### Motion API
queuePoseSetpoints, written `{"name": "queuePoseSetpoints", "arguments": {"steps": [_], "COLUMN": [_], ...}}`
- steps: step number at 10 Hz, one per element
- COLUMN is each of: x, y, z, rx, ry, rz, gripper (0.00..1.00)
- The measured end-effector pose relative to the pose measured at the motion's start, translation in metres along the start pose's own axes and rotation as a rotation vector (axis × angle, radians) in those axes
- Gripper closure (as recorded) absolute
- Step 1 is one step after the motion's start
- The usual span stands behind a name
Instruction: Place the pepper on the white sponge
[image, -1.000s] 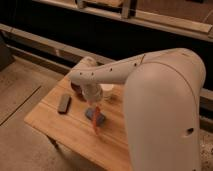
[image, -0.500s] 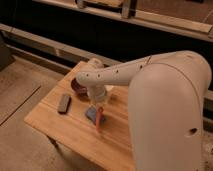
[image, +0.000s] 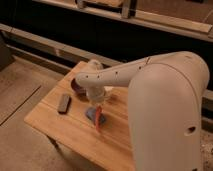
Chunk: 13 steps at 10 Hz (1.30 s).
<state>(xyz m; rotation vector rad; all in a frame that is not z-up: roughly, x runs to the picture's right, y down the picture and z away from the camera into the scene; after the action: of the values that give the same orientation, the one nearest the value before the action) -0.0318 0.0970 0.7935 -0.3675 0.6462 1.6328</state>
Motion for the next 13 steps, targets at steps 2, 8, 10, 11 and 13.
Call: {"name": "queuePoseSetpoints", "arguments": {"steps": [2, 8, 10, 11, 13], "x": [0.0001, 0.0008, 0.0008, 0.0008, 0.0009], "y": [0.0027, 0.0036, 0.0036, 0.0036, 0.0037], "z": [0.0001, 0.0011, 0.0011, 0.0010, 0.0011], "rx": [-0.001, 0.001, 0.001, 0.001, 0.001], "ry": [-0.001, 0.001, 0.001, 0.001, 0.001], "rz": [-0.011, -0.016, -0.016, -0.016, -0.016], "gripper": [1.00, 0.66, 0.44, 0.34, 0.20]}}
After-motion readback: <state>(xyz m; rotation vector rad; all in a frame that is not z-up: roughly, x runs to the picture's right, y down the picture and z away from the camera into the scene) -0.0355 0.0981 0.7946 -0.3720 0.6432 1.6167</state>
